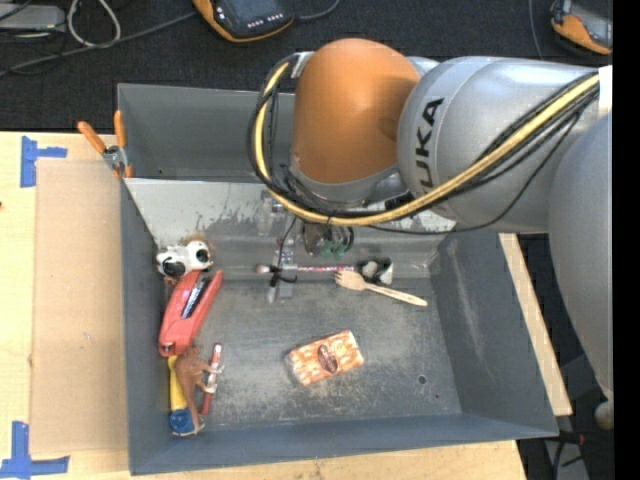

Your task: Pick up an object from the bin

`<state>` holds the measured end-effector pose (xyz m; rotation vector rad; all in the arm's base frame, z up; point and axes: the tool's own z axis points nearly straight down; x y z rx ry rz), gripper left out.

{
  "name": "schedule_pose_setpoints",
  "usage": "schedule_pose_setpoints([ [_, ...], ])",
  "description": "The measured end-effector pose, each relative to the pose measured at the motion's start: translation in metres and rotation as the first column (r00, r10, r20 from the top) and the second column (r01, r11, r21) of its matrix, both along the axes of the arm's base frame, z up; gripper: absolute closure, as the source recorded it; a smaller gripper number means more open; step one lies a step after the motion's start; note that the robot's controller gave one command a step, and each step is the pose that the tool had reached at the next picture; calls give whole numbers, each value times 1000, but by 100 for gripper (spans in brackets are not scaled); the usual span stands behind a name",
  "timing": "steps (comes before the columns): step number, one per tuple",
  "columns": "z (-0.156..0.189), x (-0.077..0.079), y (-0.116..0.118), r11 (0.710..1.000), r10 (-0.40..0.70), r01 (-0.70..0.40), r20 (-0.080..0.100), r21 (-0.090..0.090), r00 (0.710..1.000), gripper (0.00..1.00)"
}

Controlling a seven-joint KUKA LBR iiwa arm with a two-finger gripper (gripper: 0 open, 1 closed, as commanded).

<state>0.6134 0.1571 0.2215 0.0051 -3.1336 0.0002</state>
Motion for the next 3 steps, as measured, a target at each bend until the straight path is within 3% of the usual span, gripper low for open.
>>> schedule_pose_setpoints([
  [1,5,2,-1,1000,-5,5,8,1,1000,100],
  [2,5,2,-1,1000,-5,5,8,1,1000,100],
  [3,5,-12,2,988,156,-156,8,0,988,100],
])
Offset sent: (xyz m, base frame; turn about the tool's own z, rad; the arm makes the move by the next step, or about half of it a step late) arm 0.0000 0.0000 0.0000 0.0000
